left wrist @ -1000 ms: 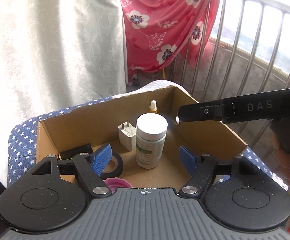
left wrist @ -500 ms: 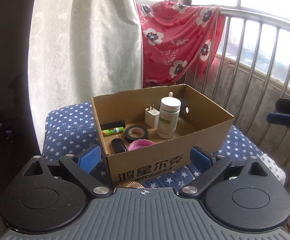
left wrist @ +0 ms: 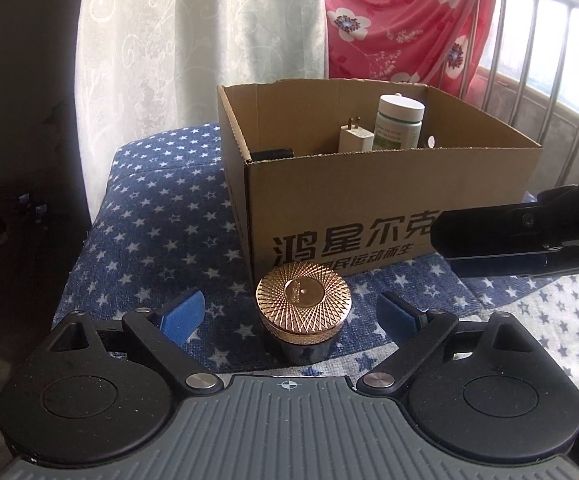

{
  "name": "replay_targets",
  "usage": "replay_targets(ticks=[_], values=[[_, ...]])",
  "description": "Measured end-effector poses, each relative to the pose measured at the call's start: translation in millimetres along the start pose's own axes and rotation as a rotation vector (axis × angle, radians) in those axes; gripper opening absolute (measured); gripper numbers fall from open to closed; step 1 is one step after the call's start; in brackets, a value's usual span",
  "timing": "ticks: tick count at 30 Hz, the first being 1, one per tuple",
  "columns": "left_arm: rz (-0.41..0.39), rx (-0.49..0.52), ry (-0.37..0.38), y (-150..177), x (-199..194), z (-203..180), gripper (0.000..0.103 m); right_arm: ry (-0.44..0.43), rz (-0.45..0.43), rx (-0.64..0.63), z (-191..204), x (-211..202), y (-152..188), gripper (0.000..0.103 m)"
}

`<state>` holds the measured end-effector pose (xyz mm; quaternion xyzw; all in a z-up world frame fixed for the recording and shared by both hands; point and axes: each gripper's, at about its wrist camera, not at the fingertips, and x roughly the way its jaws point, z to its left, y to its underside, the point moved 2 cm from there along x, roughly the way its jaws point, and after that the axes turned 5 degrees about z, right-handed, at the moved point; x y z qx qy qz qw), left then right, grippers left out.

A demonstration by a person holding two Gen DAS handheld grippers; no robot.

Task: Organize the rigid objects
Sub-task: 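Reach the right gripper to the copper round jar and grasp its lid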

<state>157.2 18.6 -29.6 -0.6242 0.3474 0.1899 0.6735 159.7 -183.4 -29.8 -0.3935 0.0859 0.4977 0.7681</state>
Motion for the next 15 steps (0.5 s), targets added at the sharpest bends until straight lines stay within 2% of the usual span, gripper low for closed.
replay_targets(ticks=[2,6,9,11,15], values=[[0.011,0.001,-0.012,1,8,1,0.081,0.013,0.034,-0.002,-2,22,-2,0.064],[0.03,-0.022,0.014,2,16,3,0.075,0.015,0.082,0.03,-12,58,-6,0.058],[0.041,-0.029,0.03,3,20,1,0.066,0.018,0.103,0.063,-21,72,-6,0.047],[0.05,-0.044,0.046,2,21,0,0.059,0.003,0.118,0.085,-25,77,-4,0.036],[0.047,-0.058,0.033,2,20,-2,0.058,-0.013,0.115,0.1,-27,76,0,0.033]])
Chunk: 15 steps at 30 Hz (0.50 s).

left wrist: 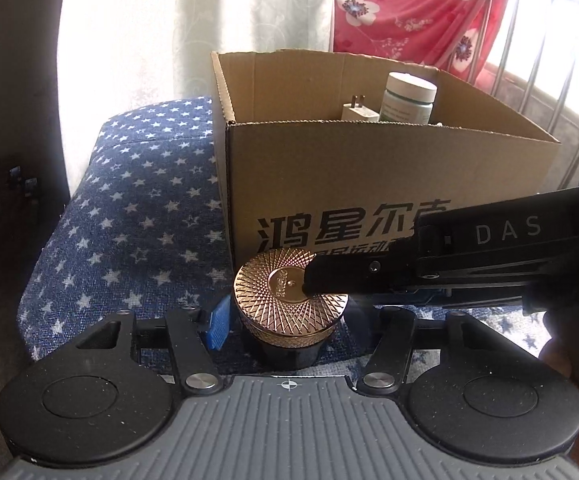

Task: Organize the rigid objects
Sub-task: 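Reach the right gripper to the copper round jar and grasp its lid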

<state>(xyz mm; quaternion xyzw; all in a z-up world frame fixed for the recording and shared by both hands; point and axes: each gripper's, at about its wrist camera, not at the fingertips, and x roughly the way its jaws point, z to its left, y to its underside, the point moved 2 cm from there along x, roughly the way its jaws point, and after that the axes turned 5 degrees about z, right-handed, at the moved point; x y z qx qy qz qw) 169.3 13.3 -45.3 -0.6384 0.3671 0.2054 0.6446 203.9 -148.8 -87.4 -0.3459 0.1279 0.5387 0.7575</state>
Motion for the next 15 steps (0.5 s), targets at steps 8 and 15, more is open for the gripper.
replay_targets(ticks=[8,15], values=[[0.017,-0.001,0.049,0,-7,-14,0.057,0.018,-0.028,0.015,-2,-18,8,0.034],[0.023,0.062,0.083,8,-7,-39,0.058,0.064,-0.057,0.039,-16,-44,20,0.034]])
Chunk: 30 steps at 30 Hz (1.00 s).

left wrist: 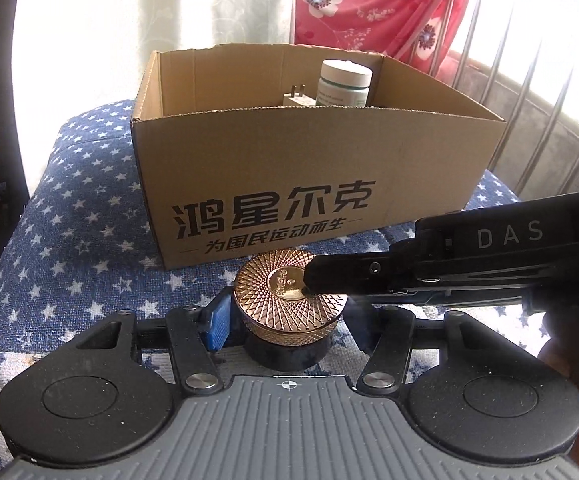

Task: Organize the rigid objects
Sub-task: 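Reach the right gripper to the copper round jar and grasp its lid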

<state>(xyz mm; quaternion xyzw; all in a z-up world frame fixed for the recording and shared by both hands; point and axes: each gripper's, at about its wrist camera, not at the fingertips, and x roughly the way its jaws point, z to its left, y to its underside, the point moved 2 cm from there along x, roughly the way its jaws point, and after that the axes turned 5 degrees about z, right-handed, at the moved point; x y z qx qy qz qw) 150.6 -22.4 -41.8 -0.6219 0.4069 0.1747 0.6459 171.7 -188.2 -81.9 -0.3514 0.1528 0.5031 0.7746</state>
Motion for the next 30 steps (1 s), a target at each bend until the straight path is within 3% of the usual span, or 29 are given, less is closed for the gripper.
replay_targets(ticks=[4,30], values=[[-0.002,0.032,-0.012,1,1,-5,0.058,-0.013,-0.001,0.031,-10,-3,1,0.034],[0.015,0.0,-0.002,0,4,-4,0.057,-0.002,-0.007,0.01,-3,4,-2,0.041]])
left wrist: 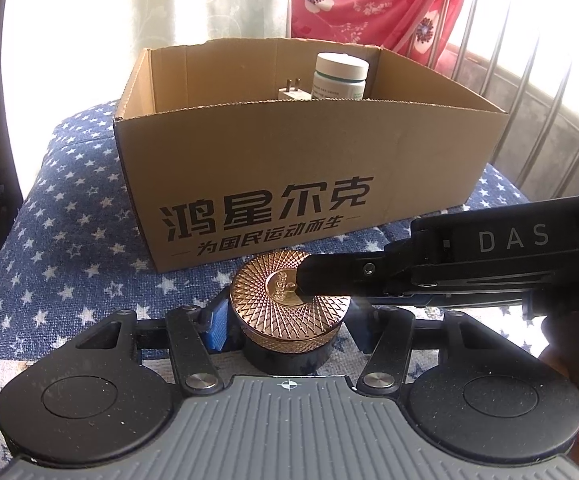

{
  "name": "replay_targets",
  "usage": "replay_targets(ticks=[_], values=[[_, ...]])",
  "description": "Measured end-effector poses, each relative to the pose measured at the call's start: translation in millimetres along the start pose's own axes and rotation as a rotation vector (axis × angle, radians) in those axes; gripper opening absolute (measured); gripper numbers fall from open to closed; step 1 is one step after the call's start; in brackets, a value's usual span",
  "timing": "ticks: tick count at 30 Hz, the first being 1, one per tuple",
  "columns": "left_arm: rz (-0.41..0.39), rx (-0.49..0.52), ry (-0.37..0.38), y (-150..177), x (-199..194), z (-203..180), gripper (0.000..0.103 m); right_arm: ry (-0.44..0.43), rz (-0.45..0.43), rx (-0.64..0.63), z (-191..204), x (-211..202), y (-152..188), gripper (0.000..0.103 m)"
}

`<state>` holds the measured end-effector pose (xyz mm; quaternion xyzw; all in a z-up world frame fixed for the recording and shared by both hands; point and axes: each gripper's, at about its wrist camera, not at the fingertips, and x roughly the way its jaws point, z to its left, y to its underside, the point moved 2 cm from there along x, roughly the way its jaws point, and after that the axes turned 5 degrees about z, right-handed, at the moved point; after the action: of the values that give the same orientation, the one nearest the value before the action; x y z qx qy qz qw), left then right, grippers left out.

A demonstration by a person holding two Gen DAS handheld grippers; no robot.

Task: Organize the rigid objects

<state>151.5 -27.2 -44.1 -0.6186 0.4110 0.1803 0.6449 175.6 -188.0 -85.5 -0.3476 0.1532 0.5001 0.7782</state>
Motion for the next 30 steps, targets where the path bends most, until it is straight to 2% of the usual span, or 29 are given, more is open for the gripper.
replay_targets(ticks=[11,30], values=[[-0.002,0.008,0.0,2,-6,-8,0.057,0.001,-0.013,-0.007,1,-13,5,0.041],[0.007,0.015,-0.005,8,-4,-14,0.058,0.019,0.012,-0.02,2,-13,9,0.044]])
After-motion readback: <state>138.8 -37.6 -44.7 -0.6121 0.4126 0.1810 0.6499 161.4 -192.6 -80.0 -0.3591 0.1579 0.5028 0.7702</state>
